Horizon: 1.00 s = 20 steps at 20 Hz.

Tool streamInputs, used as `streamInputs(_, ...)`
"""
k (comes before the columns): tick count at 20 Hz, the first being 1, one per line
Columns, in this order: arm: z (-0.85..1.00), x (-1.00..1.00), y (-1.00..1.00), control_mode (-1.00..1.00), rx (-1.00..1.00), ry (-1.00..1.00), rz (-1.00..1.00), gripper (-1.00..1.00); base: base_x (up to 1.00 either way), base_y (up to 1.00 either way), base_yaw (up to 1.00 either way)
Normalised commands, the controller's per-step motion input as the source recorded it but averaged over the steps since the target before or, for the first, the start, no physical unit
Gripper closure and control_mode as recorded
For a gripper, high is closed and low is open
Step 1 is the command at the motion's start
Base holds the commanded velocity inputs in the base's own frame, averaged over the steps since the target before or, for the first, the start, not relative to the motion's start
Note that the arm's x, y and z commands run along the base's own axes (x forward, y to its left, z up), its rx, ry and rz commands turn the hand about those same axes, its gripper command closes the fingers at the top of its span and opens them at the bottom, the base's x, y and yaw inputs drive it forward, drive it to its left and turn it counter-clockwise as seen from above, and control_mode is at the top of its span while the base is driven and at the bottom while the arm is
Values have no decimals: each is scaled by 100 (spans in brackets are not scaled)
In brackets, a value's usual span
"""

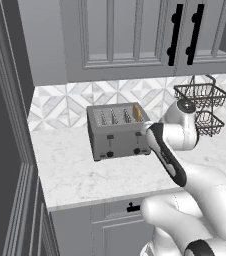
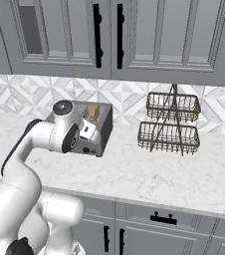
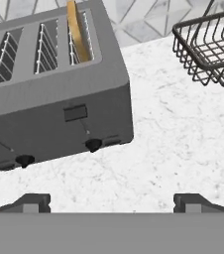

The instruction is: Start the toaster. Once the lever pops up, take the bread to the plate on the dining counter.

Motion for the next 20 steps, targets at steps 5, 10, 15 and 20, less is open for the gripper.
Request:
streamInputs(5,-5,43,-6,-100,9,2,0,-100,0,0,0)
streamInputs(10,-14,38,0,-100,1,0,0,-100,0,0,0)
streamInputs(15,-20,41,0,-100,0,0,0,-100,0,0,0)
streamInputs(20,-31,52,0,-100,0,1,0,-100,0,0,0)
